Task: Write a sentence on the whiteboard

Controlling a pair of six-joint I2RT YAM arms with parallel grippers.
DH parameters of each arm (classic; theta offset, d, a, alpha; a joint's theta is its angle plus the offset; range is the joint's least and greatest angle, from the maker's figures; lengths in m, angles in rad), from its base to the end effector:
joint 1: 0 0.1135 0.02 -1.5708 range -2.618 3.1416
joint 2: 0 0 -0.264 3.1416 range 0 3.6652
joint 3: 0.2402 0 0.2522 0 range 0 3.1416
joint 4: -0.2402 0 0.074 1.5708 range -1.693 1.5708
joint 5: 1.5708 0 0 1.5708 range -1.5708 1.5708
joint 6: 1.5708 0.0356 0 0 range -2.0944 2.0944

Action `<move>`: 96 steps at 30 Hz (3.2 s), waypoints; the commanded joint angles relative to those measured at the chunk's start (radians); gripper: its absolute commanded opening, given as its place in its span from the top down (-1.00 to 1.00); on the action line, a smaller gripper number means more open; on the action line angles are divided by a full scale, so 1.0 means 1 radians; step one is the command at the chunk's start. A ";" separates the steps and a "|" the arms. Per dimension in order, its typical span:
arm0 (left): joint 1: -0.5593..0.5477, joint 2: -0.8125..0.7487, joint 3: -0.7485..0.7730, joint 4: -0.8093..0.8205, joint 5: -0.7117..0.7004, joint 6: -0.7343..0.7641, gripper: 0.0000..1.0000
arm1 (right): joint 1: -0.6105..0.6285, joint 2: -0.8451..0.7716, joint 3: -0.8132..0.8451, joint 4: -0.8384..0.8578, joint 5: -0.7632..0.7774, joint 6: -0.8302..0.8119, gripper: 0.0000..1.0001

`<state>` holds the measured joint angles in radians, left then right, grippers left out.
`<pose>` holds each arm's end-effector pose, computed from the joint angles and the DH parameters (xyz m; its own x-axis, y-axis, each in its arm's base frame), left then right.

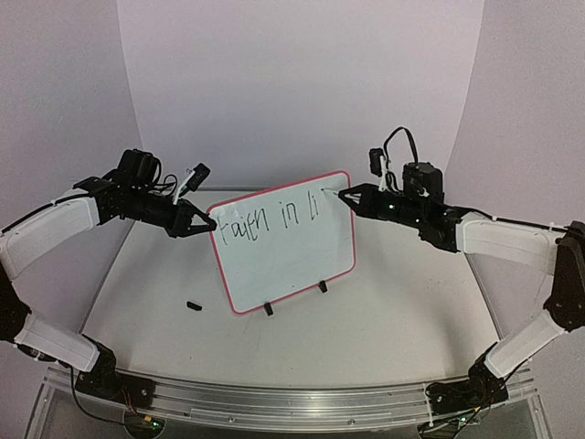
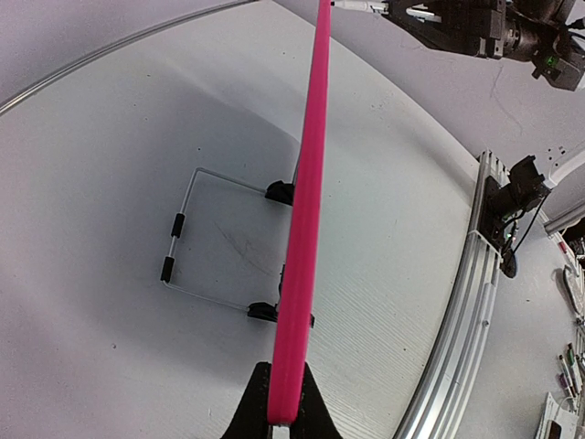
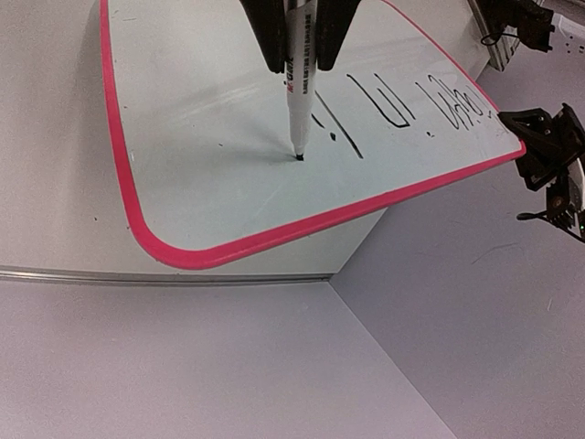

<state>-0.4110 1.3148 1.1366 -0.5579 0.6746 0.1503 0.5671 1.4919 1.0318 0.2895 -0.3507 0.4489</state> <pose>0.2481 -0.1324 0.3162 -0.4983 0.3447 -0.7955 0.8202 0.4848 -0.3037 0.2896 0.1990 0.3034 -0.4719 0.1827 -0.8625 -0.6496 0.5894 0.4802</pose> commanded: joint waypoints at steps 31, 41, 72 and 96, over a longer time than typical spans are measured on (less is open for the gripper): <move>-0.001 0.021 -0.011 0.003 -0.041 0.028 1.00 | -0.004 0.025 -0.092 0.013 -0.093 0.023 1.00; -0.001 0.022 -0.011 0.004 -0.039 0.028 1.00 | -0.004 -0.067 -0.082 0.050 -0.103 0.042 1.00; 0.000 0.020 -0.011 0.001 -0.044 0.030 1.00 | -0.003 0.023 -0.007 0.048 -0.043 0.024 1.00; 0.000 0.015 -0.012 0.001 -0.047 0.030 1.00 | -0.003 -0.047 -0.043 0.022 0.021 0.017 1.00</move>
<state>-0.4103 1.3178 1.1366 -0.5556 0.6781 0.1490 0.5671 1.4967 0.9886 0.2970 -0.3565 0.4755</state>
